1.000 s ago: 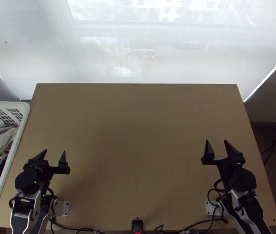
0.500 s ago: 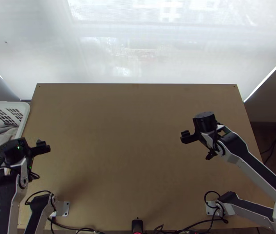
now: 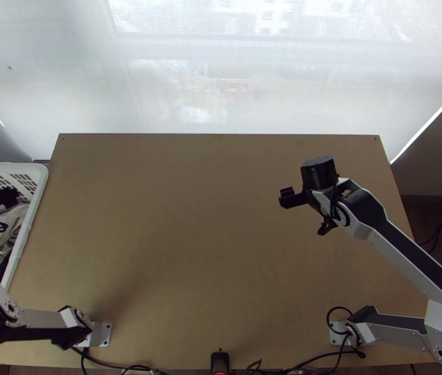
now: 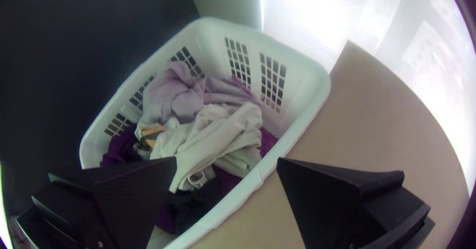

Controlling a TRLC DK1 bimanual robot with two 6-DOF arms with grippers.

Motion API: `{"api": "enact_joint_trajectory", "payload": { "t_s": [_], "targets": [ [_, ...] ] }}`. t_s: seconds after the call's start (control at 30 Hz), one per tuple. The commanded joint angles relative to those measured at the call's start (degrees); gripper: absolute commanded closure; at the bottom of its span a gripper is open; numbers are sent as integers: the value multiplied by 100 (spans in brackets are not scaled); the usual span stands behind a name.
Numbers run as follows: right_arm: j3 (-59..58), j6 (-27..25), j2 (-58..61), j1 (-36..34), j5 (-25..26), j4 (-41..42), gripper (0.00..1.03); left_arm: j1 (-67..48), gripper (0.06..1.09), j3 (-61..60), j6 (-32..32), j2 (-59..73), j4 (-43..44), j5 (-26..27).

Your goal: Fold the t-shirt

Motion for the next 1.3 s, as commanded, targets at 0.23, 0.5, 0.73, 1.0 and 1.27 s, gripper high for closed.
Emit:
{"api": "enact_joint_trajectory", "payload": {
  "t_s": [0.23, 0.5, 0.73, 1.0, 1.27],
  "targets": [
    [122, 169, -164, 239, 365, -27, 4, 813, 10, 1707, -411, 2757, -641, -144],
    [-1, 73, -375, 230, 356, -115, 4, 1130, 11, 1997, -402, 3627, -483, -250],
    [78, 73, -357, 274, 356, -212, 4, 1086, 70, 1637, 143, 3741, 124, -162],
    [34, 90, -357, 265, 356, -229, 4, 919, 105, 1294, 468, 3126, 343, 418],
    [43, 169, -437, 265, 374, -229, 5, 602, 105, 2393, -6, 1966, -905, 832]
  ]
}}
